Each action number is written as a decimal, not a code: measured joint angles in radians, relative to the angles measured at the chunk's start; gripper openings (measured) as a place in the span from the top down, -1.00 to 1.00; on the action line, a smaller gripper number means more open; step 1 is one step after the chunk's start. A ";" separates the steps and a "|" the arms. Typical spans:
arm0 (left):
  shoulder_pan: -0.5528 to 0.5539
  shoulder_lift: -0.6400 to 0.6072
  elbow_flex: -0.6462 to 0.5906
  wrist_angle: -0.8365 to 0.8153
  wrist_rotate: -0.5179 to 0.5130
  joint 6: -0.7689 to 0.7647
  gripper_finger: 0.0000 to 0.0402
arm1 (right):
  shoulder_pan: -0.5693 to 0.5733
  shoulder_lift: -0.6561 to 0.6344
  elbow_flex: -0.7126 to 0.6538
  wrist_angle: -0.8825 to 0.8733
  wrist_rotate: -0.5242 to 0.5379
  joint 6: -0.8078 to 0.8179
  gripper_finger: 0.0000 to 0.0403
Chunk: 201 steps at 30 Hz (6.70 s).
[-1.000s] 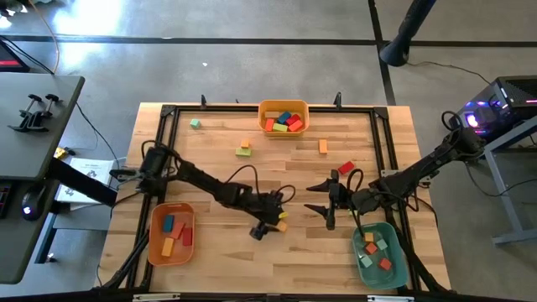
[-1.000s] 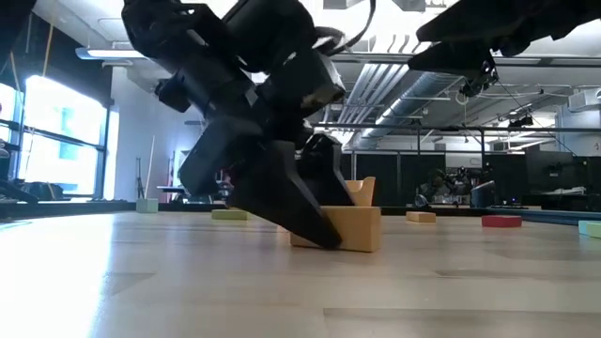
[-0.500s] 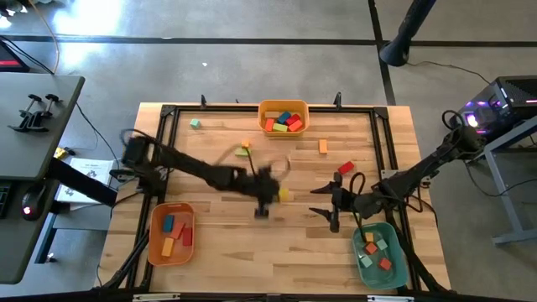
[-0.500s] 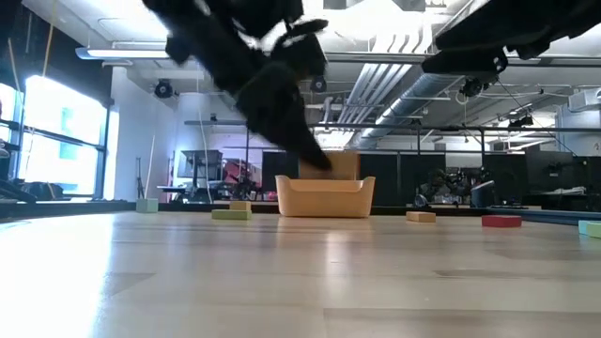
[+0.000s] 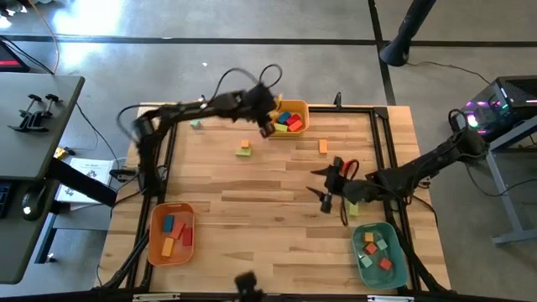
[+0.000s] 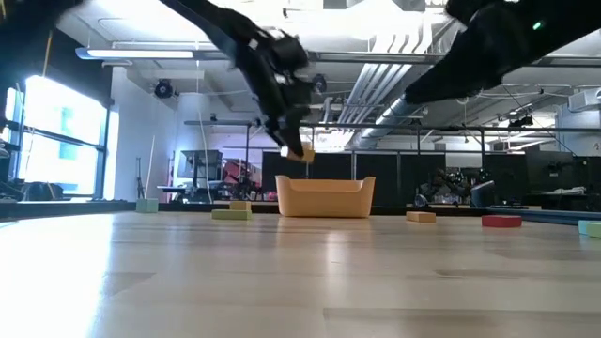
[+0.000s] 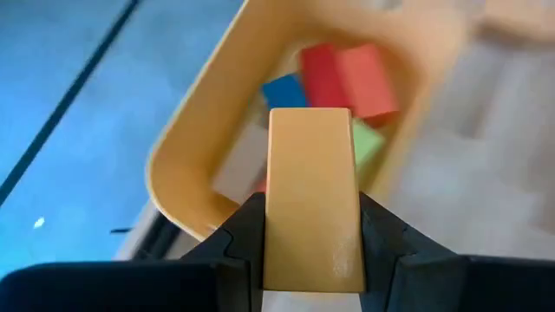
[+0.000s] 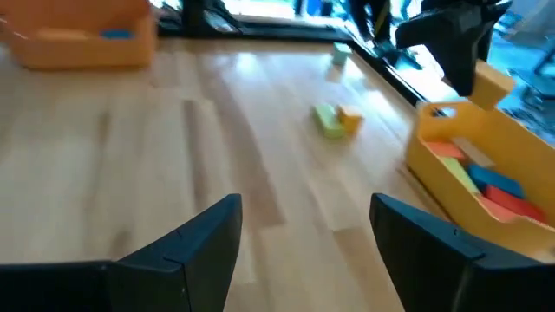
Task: Sort blocks by size
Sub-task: Put the yellow wide rectangular block into the yellow bin, then put the yellow square block into the blue bin
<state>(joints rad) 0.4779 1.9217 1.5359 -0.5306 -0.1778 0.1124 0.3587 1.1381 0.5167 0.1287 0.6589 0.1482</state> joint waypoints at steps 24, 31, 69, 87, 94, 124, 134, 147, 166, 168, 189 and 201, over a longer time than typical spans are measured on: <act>0.041 0.204 0.346 -0.463 0.096 -0.015 -0.29 | -0.149 0.001 -0.039 0.006 -0.077 0.063 -0.25; -0.100 -0.246 -0.228 -0.038 0.064 -0.174 -0.19 | -0.068 0.001 -0.179 0.336 -0.077 0.094 -0.25; -0.157 -0.500 -0.872 0.639 -0.193 -0.513 -0.17 | -0.179 0.003 -0.108 0.299 -0.369 0.146 -0.25; 0.006 -0.139 -0.392 0.010 0.014 -0.503 -0.22 | -0.166 0.002 -0.108 0.190 -0.332 0.142 -0.25; 0.047 -0.101 -0.394 -0.018 0.076 -0.531 -0.22 | -0.153 0.002 -0.108 0.182 -0.326 0.141 -0.25; 0.006 -0.061 -0.394 0.011 0.127 -0.338 0.55 | -0.060 0.002 -0.108 0.209 -0.197 0.000 -0.25; -0.081 -0.061 -0.394 0.003 0.312 -0.230 0.55 | -0.055 0.004 -0.108 0.238 -0.301 -0.084 -0.25; -0.318 -0.062 -0.394 0.297 0.667 -0.151 0.55 | -0.106 0.282 -0.026 0.351 -0.407 -0.774 -0.25; -0.369 -0.062 -0.394 0.425 0.731 -0.134 0.55 | -0.122 0.536 0.185 0.333 -0.363 -1.063 -0.20; -0.369 -0.062 -0.394 0.422 0.728 -0.134 0.55 | -0.123 0.541 0.183 0.332 -0.327 -1.058 -0.11; -0.306 -0.062 -0.395 0.369 0.537 -0.207 -0.09 | 0.031 0.284 0.240 -0.303 -0.113 -0.233 0.37; -0.382 -0.062 -0.395 0.431 0.516 -0.171 0.00 | 0.559 0.157 0.557 -0.930 -0.297 1.037 0.37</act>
<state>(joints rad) 0.0957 1.8595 1.1412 -0.0996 0.3380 -0.0586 0.9179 1.2955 1.0737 -0.8009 0.3623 1.1848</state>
